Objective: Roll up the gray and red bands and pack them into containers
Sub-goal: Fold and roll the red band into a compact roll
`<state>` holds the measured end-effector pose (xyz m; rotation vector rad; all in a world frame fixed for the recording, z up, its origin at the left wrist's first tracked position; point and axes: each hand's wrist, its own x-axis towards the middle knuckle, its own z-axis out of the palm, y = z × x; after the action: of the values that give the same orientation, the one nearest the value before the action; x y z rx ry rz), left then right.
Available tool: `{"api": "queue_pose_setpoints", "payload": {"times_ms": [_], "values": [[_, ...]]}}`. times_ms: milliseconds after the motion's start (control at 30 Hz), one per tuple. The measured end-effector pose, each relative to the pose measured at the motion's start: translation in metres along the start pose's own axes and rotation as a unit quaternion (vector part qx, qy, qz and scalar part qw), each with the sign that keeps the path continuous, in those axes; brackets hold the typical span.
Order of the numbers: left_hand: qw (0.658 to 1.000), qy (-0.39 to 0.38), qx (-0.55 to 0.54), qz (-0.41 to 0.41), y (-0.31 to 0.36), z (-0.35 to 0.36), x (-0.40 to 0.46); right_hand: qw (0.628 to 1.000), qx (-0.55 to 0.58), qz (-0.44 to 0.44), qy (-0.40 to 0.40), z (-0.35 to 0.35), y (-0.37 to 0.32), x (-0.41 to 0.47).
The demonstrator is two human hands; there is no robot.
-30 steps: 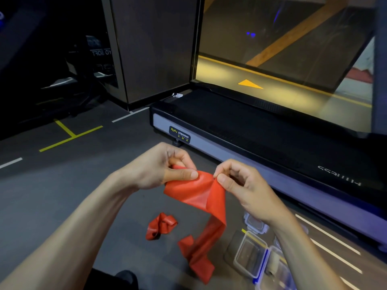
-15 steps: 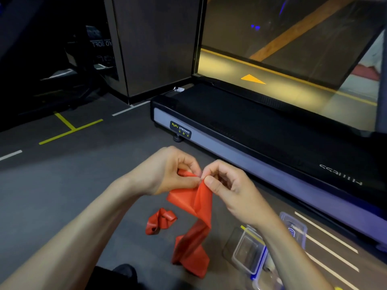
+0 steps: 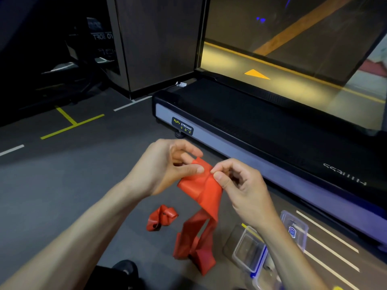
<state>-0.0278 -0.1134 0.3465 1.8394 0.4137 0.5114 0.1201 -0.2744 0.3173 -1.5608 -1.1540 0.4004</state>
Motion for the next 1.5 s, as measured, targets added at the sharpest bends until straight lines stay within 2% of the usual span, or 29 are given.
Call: {"api": "queue_pose_setpoints", "payload": {"times_ms": [400, 833, 1500], "values": [[1.0, 0.004, 0.024, -0.015, 0.0038, -0.0018, -0.001, 1.0, 0.005, -0.013, -0.004, 0.0013, -0.0016, 0.0009], [0.999, 0.001, -0.004, -0.032, 0.0082, -0.006, -0.0062, 0.998, -0.006, -0.037, -0.043, -0.0018, -0.0042, -0.0024], [0.999, 0.002, -0.003, -0.033, 0.0072, -0.0045, -0.0055, 0.997, -0.029, -0.041, -0.054, -0.0016, -0.0017, -0.0035]]}}
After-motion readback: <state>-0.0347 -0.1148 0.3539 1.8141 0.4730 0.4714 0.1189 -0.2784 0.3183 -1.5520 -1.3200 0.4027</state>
